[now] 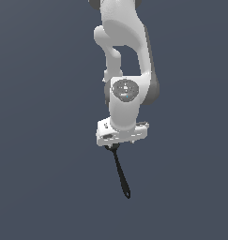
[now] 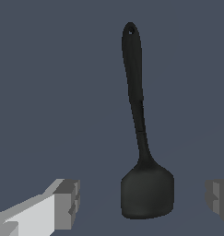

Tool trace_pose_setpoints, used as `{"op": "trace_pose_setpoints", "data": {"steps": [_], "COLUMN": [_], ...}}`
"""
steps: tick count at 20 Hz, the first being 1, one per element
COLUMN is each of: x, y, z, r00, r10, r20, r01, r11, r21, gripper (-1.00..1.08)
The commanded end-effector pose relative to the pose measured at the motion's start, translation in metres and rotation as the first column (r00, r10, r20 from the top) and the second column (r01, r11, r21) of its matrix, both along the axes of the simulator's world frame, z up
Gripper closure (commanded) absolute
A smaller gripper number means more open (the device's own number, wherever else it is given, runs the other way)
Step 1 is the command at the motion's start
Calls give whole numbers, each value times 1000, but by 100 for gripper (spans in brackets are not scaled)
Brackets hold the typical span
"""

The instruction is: Pick up the object and move it to a goal position.

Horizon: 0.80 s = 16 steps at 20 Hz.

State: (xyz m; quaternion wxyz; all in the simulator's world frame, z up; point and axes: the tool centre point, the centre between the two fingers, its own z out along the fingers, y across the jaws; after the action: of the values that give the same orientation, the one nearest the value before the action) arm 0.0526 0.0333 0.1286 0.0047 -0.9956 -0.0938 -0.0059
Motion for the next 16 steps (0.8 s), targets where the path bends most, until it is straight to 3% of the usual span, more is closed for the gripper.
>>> {"op": "trace_pose_setpoints", "data": {"steps": [1,8,16], "x": [11,31,39], "y": [-1,-5,-7], "z": [-15,-46,-61], "r00": [999,992,986], "r10": [42,127,164], "r20": [-3,-8,-11], "r01": [-42,-127,-164], "r11": [999,992,986], "r21": [-4,-9,-10], "gripper": [-92,-92,-92]}}
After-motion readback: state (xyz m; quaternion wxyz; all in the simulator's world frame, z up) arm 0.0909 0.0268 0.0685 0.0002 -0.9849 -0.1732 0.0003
